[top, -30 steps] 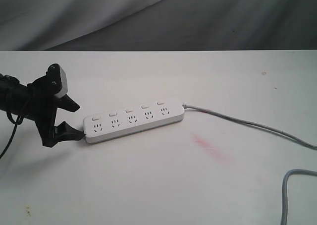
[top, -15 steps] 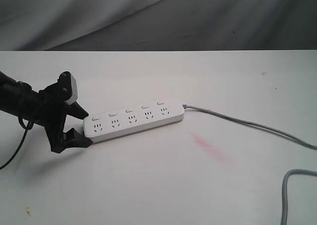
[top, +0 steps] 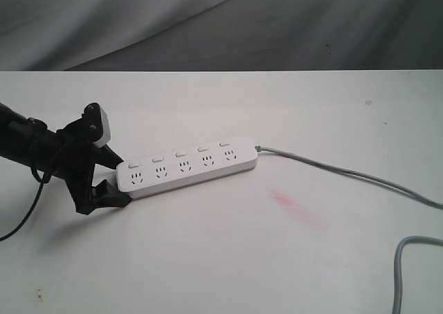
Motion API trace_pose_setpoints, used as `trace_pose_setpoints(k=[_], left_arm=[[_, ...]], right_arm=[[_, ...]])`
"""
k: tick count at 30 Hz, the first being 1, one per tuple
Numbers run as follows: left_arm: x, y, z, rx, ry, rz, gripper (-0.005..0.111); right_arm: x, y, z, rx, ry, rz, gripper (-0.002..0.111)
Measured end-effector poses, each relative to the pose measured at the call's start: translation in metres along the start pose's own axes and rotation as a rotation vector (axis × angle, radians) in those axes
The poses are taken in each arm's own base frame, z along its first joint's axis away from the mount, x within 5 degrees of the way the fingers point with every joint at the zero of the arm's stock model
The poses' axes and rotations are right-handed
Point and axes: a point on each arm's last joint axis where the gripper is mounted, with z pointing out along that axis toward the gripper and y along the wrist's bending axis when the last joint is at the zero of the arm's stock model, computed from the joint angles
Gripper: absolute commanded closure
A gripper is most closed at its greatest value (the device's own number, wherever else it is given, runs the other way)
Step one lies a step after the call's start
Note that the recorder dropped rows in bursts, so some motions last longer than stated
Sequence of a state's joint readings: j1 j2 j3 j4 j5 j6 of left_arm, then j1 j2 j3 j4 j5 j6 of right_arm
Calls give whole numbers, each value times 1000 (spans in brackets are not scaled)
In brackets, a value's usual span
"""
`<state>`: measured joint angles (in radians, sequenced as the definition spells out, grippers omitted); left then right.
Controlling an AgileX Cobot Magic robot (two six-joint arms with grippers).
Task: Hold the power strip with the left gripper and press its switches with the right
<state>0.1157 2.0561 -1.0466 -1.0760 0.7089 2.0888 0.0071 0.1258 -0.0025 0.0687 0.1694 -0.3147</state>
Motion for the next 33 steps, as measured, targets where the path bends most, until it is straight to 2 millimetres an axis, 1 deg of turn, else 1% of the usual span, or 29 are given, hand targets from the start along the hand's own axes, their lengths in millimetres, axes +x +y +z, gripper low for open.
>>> trace_pose_setpoints(k=[2, 4, 6, 33], left_arm=[[0, 0, 0, -2, 1, 0, 33], [0, 0, 0, -2, 1, 0, 41], [0, 0, 0, -2, 1, 0, 47], [2, 1, 0, -3, 25, 29, 47]], right_arm=[[0, 0, 0, 0, 0, 0, 108], [0, 0, 0, 0, 0, 0, 108], [0, 0, 0, 0, 0, 0, 108], [0, 0, 0, 0, 0, 0, 108]])
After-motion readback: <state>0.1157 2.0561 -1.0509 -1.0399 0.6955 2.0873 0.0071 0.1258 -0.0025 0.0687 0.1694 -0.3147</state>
